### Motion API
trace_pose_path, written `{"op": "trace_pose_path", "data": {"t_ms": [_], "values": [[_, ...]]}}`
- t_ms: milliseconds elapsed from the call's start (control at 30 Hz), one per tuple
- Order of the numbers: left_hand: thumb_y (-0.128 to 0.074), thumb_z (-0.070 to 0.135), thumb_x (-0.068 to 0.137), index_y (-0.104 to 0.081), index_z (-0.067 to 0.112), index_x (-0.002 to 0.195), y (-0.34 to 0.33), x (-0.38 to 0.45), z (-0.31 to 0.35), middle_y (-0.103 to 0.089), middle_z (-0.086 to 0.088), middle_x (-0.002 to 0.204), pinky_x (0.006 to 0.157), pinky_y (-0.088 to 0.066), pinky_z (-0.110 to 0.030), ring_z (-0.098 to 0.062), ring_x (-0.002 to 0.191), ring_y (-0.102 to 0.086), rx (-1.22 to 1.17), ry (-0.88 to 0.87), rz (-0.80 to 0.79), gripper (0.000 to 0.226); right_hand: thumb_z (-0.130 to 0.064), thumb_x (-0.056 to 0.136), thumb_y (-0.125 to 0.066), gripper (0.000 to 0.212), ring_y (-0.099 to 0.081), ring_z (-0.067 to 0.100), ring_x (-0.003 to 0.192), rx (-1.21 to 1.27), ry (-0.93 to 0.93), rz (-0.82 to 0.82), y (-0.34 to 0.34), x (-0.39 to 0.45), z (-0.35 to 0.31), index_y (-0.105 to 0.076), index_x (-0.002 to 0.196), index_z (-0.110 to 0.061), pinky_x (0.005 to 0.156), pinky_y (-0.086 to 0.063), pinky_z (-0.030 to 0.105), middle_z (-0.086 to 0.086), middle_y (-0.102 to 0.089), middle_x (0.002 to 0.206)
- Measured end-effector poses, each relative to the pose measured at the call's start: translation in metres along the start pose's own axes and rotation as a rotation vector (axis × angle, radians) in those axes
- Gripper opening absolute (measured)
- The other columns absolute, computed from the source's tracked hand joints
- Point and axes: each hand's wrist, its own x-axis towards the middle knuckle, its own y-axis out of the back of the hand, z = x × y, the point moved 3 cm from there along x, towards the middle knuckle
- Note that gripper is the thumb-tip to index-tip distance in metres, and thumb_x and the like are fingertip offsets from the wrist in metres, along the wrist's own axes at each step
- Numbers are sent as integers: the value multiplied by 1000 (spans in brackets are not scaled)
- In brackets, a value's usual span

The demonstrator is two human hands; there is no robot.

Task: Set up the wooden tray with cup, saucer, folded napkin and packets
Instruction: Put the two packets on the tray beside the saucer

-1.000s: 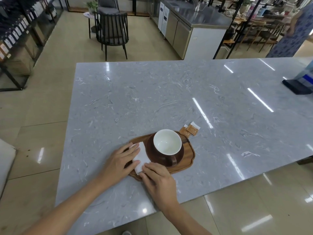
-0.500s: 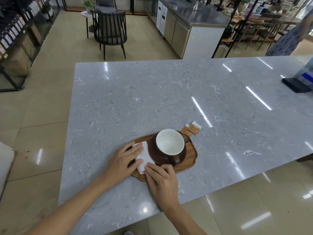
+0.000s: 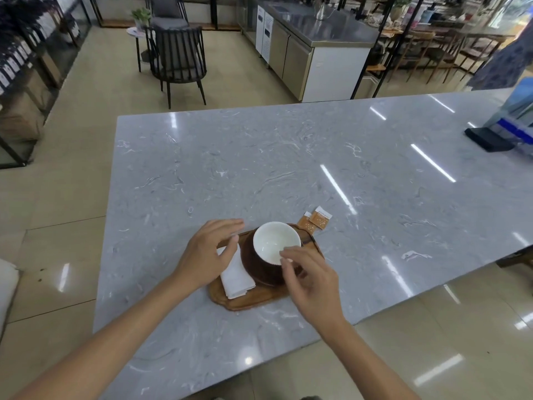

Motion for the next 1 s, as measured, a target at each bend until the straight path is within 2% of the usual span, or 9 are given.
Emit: {"op": "trace_pose_path", "data": {"t_ms": [100, 167, 233, 367, 567, 667, 767, 867, 1000], "values": [[-60, 19, 97, -71, 21, 124, -9, 21, 19, -68, 8, 129, 105, -44, -25, -6, 121, -58, -18, 25, -33, 29, -14, 93, -69, 13, -68, 7, 83, 7, -46, 2, 24, 24, 19, -74, 100, -22, 64, -46, 9, -14, -71, 106], [-60, 24, 97, -69, 25, 126, -21, 35, 31, -66, 13, 127, 100, -43, -19, -2, 116, -58, -46, 71, -83, 30, -12, 93, -69, 14, -67, 9, 83, -6, -83, -34, 37, 40, 38, -74, 100, -24, 62, -49, 13, -20, -68, 102], [-60, 28, 97, -67, 28, 127, -33, 50, 42, -65, 16, 124, 97, -45, -20, -1, 110, -61, -63, 115, -123, 31, -14, 93, -70, 14, -66, 6, 82, -39, -132, -71, 46, 58, 63, -74, 100, -25, 61, -52, 18, -26, -66, 99], [-62, 27, 97, -68, 27, 124, -60, 86, 66, -69, 13, 125, 95, -51, -25, 1, 105, -65, -76, 168, -134, 29, -28, 96, -66, 13, -66, 0, 81, -107, -251, -230, 56, 90, 120, -73, 106, -26, 68, -50, 18, -16, -69, 101], [-61, 34, 94, -66, 30, 125, -106, 121, 82, -71, 13, 119, 93, -57, -34, -3, 97, -68, 7, 350, -206, 32, -47, 93, -64, 42, -68, 9, 83, -253, -331, -519, 56, 128, 197, -62, 126, -22, 74, -54, 30, -5, -68, 119], [-60, 39, 94, -61, 30, 131, -132, 135, 86, -68, 11, 126, 95, -55, -36, -9, 103, -67, 120, 412, -260, 38, -63, 86, -62, 60, -66, 15, 98, -304, -345, -610, 44, 138, 225, -56, 131, -23, 73, -48, 30, -4, -63, 123], [-58, 39, 95, -56, 26, 137, -158, 146, 90, -64, 6, 133, 98, -53, -36, -16, 113, -63, 178, 493, -296, 44, -66, 83, -60, 64, -59, 24, 112, -426, -256, -665, 30, 143, 241, -58, 127, -21, 83, -49, 35, 1, -60, 122], [-56, 40, 95, -61, 22, 130, -182, 152, 94, -67, 2, 128, 98, -51, -41, -20, 117, -62, 166, 568, -250, 39, -68, 79, -63, 61, -56, 25, 109, -413, -212, -647, 25, 147, 246, -62, 115, -19, 84, -50, 37, 2, -60, 113], [-58, 34, 96, -58, 19, 135, -206, 156, 92, -65, -3, 130, 100, -48, -35, -21, 119, -60, 189, 610, -174, 42, -56, 74, -75, 50, -53, 22, 102, -270, -217, -673, 26, 155, 254, -59, 103, -18, 80, -47, 32, 0, -57, 104]]}}
